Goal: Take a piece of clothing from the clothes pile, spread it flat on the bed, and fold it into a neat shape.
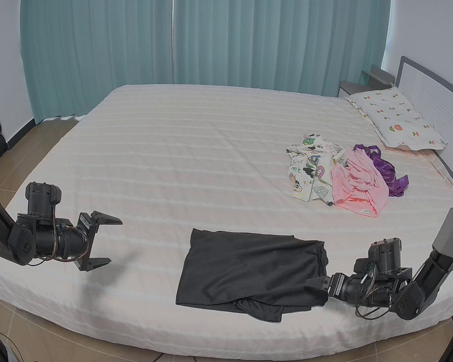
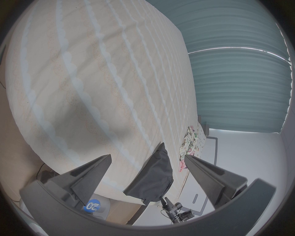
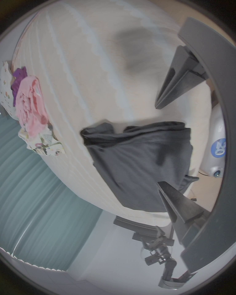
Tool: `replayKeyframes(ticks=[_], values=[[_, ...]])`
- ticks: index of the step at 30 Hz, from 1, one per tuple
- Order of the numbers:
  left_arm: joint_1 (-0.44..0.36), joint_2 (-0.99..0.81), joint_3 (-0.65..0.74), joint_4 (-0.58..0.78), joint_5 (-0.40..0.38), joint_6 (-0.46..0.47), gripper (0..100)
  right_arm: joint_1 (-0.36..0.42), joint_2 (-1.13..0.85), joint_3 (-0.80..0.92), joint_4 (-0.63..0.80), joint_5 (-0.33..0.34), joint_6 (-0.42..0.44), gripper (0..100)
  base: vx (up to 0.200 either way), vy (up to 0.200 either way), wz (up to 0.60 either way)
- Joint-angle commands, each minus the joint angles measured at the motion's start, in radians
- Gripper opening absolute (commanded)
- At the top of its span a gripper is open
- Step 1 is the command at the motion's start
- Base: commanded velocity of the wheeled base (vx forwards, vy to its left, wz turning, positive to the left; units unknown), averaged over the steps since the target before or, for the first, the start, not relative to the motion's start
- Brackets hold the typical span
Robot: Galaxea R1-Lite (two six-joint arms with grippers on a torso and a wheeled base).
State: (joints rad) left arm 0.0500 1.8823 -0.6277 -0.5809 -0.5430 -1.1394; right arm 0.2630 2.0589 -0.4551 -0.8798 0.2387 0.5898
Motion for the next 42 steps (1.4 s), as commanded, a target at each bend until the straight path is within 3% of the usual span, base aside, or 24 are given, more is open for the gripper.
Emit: replayKeyframes(ticks=[1,4,5,17,34,35,42], values=[[0.001,0.001,0.0,-0.001,0.0,0.0,100,0.015,-0.003,0.03,-0.001,0.027,-0.021,100,0.0,0.0,0.0],[0.001,0.001,-0.001,-0.002,0.0,0.0,100,0.015,0.009,0.036,-0.001,0.03,-0.048,100,0.0,0.0,0.0],[0.001,0.001,-0.001,-0.001,0.0,0.0,100,0.015,0.015,0.038,-0.001,0.03,-0.054,0,0.0,0.0,0.0],[0.001,0.001,-0.001,-0.001,0.0,0.0,100,-0.002,0.006,0.092,-0.001,0.024,-0.128,0,0.0,0.0,0.0],[-0.007,0.001,0.0,-0.001,0.0,0.0,100,-0.016,-0.037,0.142,0.007,0.028,-0.151,0,0.0,0.0,0.0],[-0.009,0.001,0.0,-0.001,0.0,0.0,100,-0.018,-0.036,0.144,0.008,0.028,-0.151,100,0.0,0.0,0.0],[-0.009,0.003,0.0,-0.001,0.0,-0.002,100,-0.018,-0.037,0.145,-0.001,0.025,-0.159,100,0.0,0.0,0.0]])
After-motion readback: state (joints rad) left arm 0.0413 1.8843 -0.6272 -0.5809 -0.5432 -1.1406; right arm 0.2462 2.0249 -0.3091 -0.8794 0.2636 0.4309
